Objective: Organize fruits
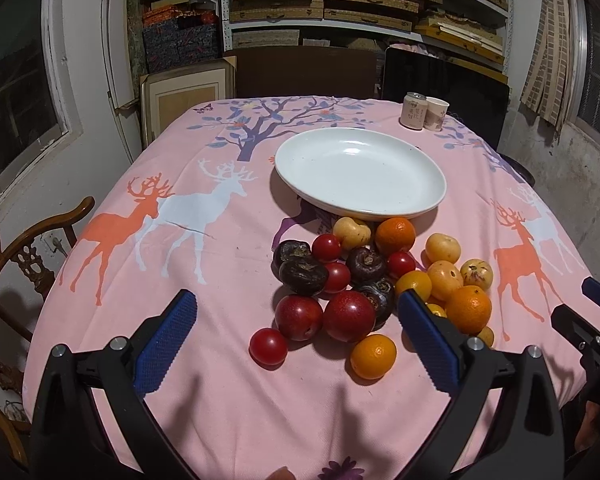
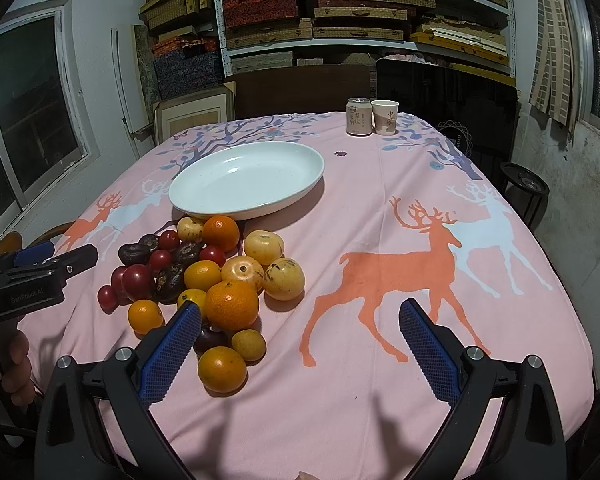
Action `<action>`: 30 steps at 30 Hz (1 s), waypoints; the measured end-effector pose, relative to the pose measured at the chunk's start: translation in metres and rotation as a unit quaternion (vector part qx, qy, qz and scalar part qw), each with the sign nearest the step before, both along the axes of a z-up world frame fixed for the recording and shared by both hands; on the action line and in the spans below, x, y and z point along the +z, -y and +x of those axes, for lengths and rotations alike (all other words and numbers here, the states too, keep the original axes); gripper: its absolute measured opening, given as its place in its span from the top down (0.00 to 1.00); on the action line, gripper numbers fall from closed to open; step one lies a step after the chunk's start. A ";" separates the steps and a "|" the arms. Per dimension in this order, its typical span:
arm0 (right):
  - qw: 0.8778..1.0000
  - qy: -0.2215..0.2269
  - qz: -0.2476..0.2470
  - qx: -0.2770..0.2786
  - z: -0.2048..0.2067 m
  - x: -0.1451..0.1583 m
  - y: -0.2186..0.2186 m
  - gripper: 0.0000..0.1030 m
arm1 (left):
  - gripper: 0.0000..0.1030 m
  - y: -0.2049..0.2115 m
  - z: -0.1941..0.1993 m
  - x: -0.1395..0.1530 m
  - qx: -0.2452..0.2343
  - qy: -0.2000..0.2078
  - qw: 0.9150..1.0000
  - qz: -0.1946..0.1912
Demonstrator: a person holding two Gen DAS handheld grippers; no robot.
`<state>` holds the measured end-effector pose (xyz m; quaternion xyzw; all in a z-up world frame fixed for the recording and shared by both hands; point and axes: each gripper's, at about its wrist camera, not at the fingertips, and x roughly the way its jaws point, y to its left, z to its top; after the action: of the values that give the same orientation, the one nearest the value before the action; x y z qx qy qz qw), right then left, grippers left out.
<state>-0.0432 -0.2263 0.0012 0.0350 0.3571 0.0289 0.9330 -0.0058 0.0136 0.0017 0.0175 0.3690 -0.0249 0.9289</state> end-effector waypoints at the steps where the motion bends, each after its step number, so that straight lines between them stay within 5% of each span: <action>1: 1.000 0.000 0.000 0.000 0.000 0.000 0.000 0.04 | 0.04 0.000 0.000 0.000 -0.001 -0.001 1.000 0.001; 30: 1.000 0.002 0.000 0.003 -0.001 0.000 -0.003 0.04 | 0.04 0.004 -0.005 -0.002 -0.010 -0.004 1.000 0.007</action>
<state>-0.0437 -0.2236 0.0008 0.0337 0.3552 0.0318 0.9336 -0.0104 0.0092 -0.0002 0.0278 0.3725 -0.0315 0.9271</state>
